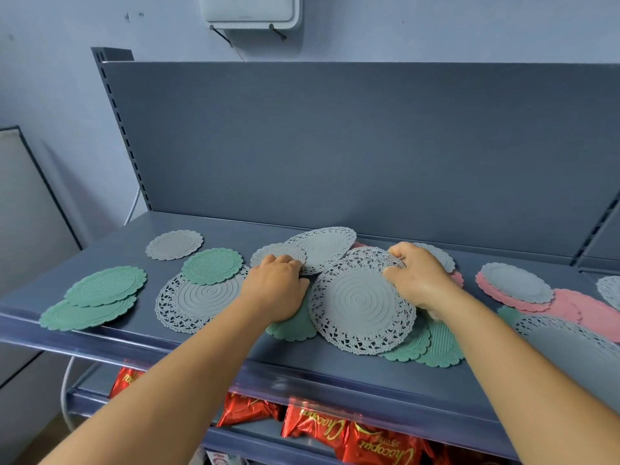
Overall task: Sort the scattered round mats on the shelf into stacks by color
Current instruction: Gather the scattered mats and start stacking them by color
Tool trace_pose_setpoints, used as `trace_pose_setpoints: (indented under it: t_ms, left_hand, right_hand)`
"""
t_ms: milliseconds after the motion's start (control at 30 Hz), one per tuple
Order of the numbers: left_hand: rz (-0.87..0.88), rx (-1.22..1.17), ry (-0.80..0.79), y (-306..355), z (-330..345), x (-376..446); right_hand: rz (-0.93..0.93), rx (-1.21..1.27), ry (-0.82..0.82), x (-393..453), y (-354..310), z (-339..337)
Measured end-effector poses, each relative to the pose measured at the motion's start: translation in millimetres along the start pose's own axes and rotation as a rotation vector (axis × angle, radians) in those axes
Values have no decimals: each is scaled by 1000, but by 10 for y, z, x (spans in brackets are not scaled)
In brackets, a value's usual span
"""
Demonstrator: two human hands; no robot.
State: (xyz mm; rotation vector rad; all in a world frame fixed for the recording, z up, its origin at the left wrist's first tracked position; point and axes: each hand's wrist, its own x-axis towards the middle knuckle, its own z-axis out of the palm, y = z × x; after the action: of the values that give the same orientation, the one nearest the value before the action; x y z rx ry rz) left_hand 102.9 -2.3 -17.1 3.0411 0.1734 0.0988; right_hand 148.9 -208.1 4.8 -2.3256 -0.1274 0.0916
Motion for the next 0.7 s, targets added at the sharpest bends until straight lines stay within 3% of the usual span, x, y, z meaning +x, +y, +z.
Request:
trace_pose_setpoints:
  t_ms: [233, 400, 700]
  left_hand:
    - [-70, 47, 44, -69, -14, -6]
    - [-71, 1, 37, -141, -66, 85]
    - [-67, -62, -141, -365, -134, 383]
  right_hand:
    - [17, 111, 102, 23, 104, -109]
    - [121, 250, 275, 139, 61, -40]
    - [238, 488, 326, 509, -282, 259]
